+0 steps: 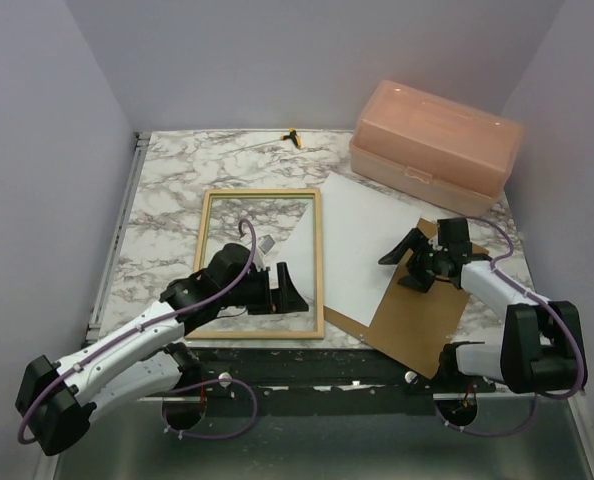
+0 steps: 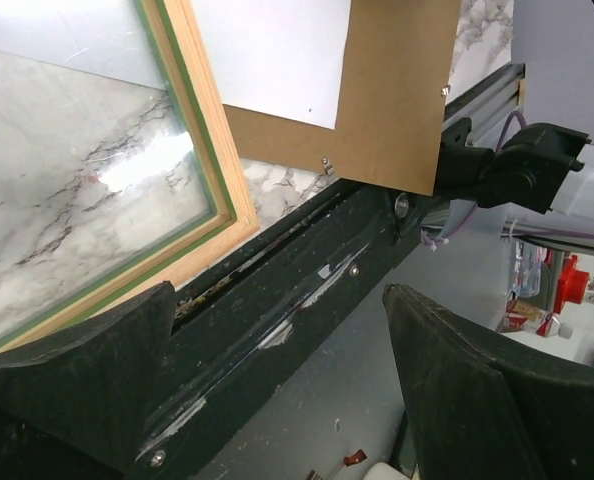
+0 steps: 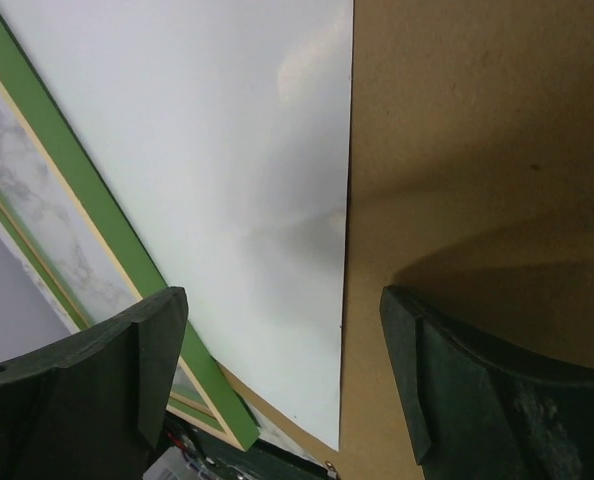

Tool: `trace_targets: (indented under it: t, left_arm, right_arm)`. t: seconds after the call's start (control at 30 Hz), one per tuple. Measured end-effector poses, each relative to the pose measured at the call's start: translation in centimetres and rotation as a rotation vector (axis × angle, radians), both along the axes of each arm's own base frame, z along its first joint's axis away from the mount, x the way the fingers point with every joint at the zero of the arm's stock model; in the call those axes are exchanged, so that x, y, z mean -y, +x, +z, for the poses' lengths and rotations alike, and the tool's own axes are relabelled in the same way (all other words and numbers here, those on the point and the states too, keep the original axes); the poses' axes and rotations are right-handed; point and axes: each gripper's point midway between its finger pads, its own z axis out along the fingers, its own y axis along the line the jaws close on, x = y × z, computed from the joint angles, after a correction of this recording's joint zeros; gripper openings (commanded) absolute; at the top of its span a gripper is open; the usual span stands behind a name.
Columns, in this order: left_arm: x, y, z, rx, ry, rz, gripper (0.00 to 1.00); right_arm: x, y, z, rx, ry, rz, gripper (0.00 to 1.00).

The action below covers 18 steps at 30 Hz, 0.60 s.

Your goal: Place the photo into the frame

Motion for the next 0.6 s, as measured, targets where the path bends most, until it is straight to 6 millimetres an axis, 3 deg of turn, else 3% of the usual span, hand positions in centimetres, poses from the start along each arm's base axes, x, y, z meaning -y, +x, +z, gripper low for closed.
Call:
trace_targets:
  t: [0.3,0.6]
  left_arm:
    - [2.9,-0.2,-0.3,-0.027,0.041,-0.034,0.82]
    - [6.1,2.5,-0.7,-0.050,0.097,-0.004,0.77]
  right_arm:
    - [-1.2,2.9,-0.3,0.083,0.113,0.033,0.81]
    - [-1.9,3.2,0.8,0.195,0.168,0.053,0.78]
